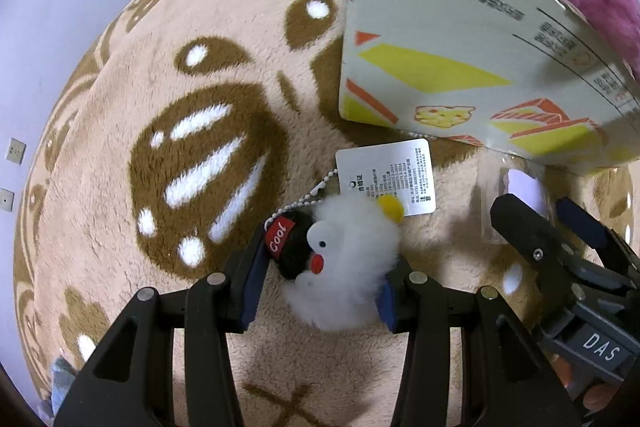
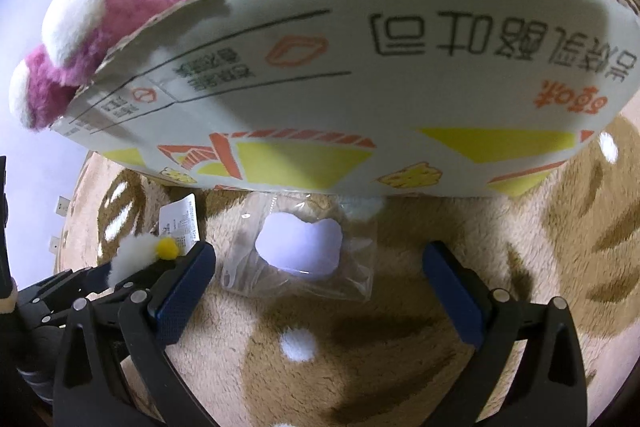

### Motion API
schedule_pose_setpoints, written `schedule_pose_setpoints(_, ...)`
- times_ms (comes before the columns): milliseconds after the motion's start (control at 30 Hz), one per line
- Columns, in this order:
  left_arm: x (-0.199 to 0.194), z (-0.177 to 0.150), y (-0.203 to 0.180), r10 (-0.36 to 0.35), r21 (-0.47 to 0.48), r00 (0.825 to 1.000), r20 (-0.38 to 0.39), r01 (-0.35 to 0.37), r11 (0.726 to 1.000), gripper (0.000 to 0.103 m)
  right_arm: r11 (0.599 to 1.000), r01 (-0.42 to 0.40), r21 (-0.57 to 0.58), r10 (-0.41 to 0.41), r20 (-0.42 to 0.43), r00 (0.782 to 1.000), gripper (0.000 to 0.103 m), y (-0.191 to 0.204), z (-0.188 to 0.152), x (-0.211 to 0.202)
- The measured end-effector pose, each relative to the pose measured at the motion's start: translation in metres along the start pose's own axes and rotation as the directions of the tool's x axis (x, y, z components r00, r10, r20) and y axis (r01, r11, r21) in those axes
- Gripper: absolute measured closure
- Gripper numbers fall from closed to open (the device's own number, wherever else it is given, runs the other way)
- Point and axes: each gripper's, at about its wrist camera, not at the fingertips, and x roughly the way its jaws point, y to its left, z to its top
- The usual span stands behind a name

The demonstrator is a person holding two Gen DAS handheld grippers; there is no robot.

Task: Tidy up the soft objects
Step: 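Grasp the white fluffy plush with the left tool while the right grasps the clear bag, then carry the plush and clear bag over the box and release both inside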

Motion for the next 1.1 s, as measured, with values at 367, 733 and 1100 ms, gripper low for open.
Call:
schedule_pose_setpoints(367, -0.008, -0.002, 0.018, -0.010, -0.049, 1.000, 0.010, 0.011, 0.999, 0.058, 0.988, 0.101, -0.118, -0.106, -0.036, 0.994, 0.002, 0.026, -0.004, 0.023)
schedule_pose_setpoints(733, -0.025, -0.003, 0.020, 0.005, -0.041, 0.998, 0.069, -0.002, 0.999, 0.058, 0.974, 0.132, -0.186, -0.136, -0.013, 0.991, 0.055, 0.050, -0.008, 0.019)
schedule_pose_setpoints(1100, -0.058, -0.008, 0.006, -0.024, 0.024, 0.976, 0.216, 0.019, 1.000, 0.058, 0.982, 0.046, -0.181, -0.044, 0.016, 0.999, 0.070, 0.039, -0.012, 0.003)
